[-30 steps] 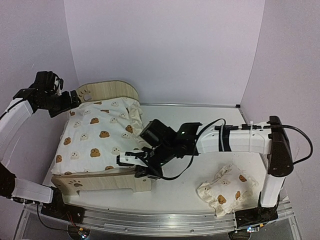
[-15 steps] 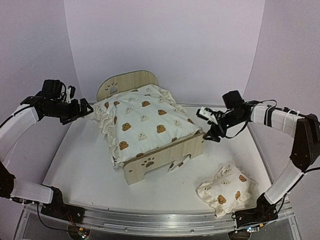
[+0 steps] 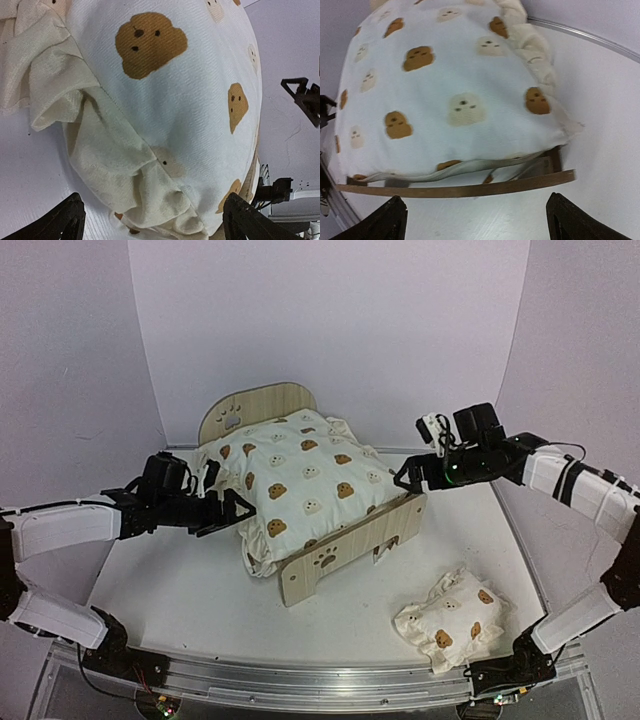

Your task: Set up the pet bed

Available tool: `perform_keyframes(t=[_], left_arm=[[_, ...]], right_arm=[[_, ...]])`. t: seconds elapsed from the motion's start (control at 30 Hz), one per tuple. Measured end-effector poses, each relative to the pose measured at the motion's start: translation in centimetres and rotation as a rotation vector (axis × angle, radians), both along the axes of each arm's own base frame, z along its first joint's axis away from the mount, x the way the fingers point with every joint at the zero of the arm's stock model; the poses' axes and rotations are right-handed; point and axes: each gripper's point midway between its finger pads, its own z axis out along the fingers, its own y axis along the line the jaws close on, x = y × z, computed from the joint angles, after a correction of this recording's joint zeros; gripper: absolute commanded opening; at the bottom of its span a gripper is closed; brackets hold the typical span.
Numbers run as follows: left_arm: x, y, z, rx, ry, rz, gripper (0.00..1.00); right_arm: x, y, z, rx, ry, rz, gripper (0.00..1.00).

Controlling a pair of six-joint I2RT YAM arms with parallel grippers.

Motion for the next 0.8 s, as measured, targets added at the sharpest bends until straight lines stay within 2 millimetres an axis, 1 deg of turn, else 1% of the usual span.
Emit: perform_keyframes(t=[0.03,0.07,0.13,0.17,0.2,0.27,0.33,0.37,0.4,0.43,0.5,0.57,0.6,0.63,0.7,0.77,0.8], left_arm=[[0.1,-0.3,-0.2,-0.008,0.000,0.004,0.95],[0.3,-0.5,-0.3,-0.015,-0.003,0.009,0.93],[0.8,-0.8,-0.2,-0.029,-0.015,0.023,0.96],[1.1,-0.9,-0.1,-0.029,-0.026,0.032,0.97],[1.5,-0.6,-0.1,-0.015,-0.038,0.053,0.98],[2.4,0.2,0.2,0.034,-0.063,0.097,0.98],[4.2,1.0,1.9,0.080,-0.104,0.146,0.98],[5.6,1.6,3.4,0.092,-0.133,0.175,0.98],[7.6,2.4,5.6,0.090,-0.179,0.213,0.98],[9.7,3.8,7.7,0.085,-0.225,0.261,0.99],[13.7,7.5,11.2,0.096,-0.309,0.372,0.99],[16.7,10.9,13.2,0.135,-0.369,0.465,0.98],[18.2,12.1,13.9,0.153,-0.392,0.492,0.98],[19.6,12.8,14.3,0.171,-0.412,0.505,0.98],[22.0,13.4,14.5,0.201,-0.443,0.503,0.95],[24.8,13.6,13.6,0.226,-0.462,0.475,0.95],[25.8,13.5,12.9,0.234,-0.460,0.452,0.95]], right_arm=[[-1.2,1.4,0.4,0.026,0.012,0.025,0.98],[-2.0,2.5,0.7,0.050,0.020,0.036,0.98],[-3.6,5.2,1.0,0.108,0.061,0.065,0.98],[-4.2,6.0,0.8,0.128,0.092,0.063,0.98],[-4.5,6.6,0.4,0.150,0.128,0.043,0.98],[-4.5,6.6,-0.6,0.177,0.172,-0.016,0.98],[-4.4,6.0,-2.1,0.191,0.214,-0.091,0.98],[-4.4,5.7,-2.8,0.195,0.233,-0.124,0.98],[-4.3,5.1,-3.7,0.204,0.265,-0.180,0.98],[-4.4,4.5,-4.8,0.221,0.312,-0.242,0.98],[-4.3,3.4,-6.0,0.255,0.370,-0.324,0.98],[-4.4,2.6,-7.1,0.300,0.419,-0.395,0.98],[-4.4,2.2,-7.5,0.320,0.444,-0.435,0.98],[-4.4,1.9,-7.8,0.338,0.462,-0.467,0.98],[-4.4,1.9,-7.9,0.376,0.491,-0.512,0.98],[-4.2,2.2,-7.5,0.421,0.513,-0.549,0.98],[-4.1,2.3,-7.5,0.431,0.523,-0.563,0.98]])
